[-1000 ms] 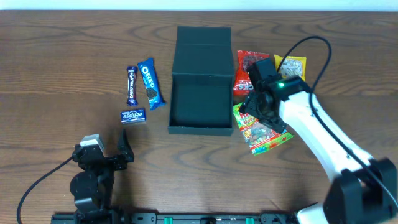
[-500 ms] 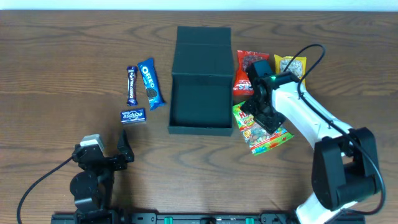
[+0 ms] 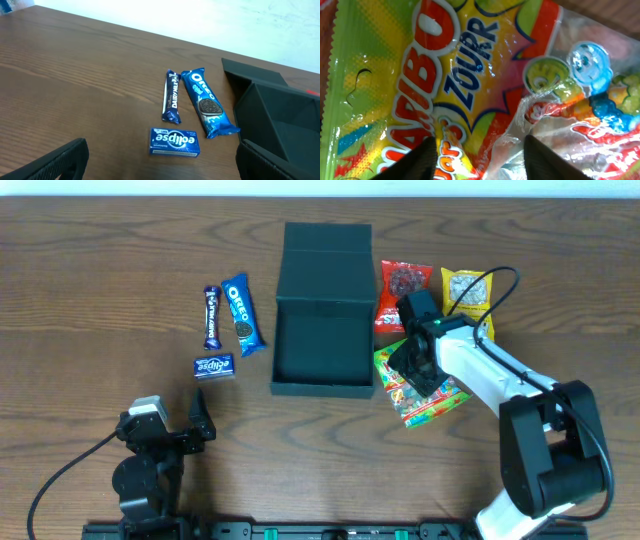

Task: Pack container
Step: 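Lift the Haribo bag with right gripper and carry toward box, then lower the Haribo bag into the green box with right gripper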

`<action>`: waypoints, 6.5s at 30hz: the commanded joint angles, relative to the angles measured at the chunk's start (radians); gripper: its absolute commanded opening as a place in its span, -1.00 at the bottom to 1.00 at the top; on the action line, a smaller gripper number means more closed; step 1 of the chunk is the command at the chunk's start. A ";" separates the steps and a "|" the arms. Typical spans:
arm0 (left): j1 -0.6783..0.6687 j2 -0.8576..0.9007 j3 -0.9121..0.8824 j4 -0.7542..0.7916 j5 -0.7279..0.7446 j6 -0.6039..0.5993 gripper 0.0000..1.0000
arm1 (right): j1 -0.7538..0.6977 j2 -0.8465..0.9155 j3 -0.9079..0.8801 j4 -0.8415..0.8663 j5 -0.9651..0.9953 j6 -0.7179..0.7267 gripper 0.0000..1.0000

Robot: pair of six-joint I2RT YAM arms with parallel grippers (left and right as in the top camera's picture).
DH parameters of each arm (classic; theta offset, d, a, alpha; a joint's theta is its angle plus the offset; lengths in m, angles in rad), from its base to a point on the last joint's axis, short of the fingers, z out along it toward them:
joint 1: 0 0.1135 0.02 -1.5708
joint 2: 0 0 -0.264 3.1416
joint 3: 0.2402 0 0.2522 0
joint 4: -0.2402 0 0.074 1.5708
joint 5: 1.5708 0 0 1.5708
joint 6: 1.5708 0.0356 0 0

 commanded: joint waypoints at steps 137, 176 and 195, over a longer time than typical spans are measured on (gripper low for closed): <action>-0.004 -0.006 -0.024 -0.008 -0.010 0.003 0.91 | 0.377 0.215 0.267 0.289 0.122 -0.530 -0.97; -0.004 -0.006 -0.024 -0.008 -0.010 0.003 0.90 | 0.289 0.137 0.322 0.203 0.270 -0.495 -0.97; -0.004 -0.006 -0.024 -0.008 -0.010 0.003 0.90 | 0.298 0.299 0.322 0.311 0.005 -0.496 -0.97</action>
